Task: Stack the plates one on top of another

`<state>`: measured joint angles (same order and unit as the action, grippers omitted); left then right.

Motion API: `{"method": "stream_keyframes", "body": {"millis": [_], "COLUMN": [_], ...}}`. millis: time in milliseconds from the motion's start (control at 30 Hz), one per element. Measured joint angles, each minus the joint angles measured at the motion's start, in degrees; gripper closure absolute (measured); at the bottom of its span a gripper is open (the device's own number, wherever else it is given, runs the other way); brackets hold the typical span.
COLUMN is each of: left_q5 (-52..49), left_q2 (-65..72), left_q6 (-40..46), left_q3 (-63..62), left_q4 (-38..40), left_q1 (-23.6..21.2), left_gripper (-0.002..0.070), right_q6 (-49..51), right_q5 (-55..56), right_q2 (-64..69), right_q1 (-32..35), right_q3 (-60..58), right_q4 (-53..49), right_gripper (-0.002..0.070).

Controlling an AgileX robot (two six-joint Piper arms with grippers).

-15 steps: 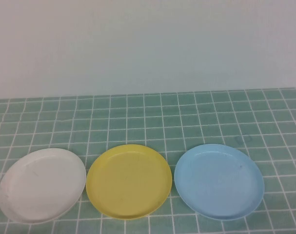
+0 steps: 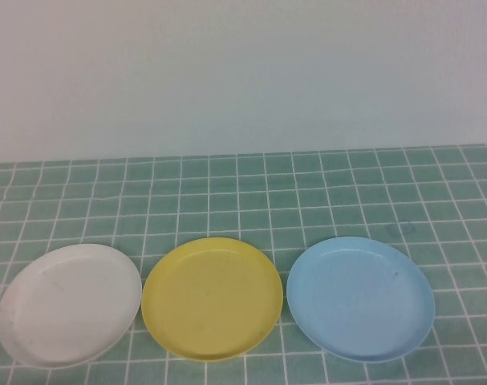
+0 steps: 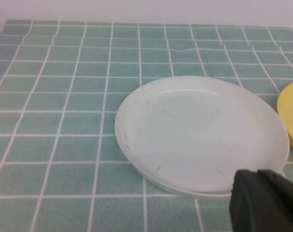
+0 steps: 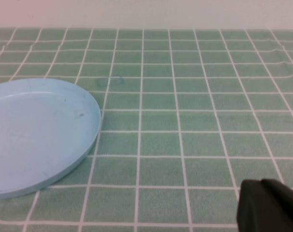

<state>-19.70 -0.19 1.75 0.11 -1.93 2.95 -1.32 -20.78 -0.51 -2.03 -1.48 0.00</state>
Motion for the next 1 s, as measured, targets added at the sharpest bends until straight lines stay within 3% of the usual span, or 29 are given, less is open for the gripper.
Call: {"method": "stream_keyframes", "body": {"millis": [200, 767, 1000], "left_q5": [0.0, 0.42, 12.76], "left_q2": [0.0, 0.0, 0.0], "left_q6": [0.59, 0.18, 0.18], "left_q3": [0.0, 0.0, 0.0], "left_q4": [-3.42, -3.63, -3.75], "left_q1": [0.0, 0.0, 0.0], "left_gripper": [0.0675, 0.0675, 0.0675], "right_q6": [0.0, 0.0, 0.0], "right_q5": [0.0, 0.05, 6.56], "right_q2": [0.0, 0.0, 0.0], "right_q1": [0.0, 0.0, 0.0], "right_q3": [0.0, 0.0, 0.0], "right_q4": [-0.66, -3.43, -3.47], "right_gripper": [0.0678, 0.0678, 0.0678]}}
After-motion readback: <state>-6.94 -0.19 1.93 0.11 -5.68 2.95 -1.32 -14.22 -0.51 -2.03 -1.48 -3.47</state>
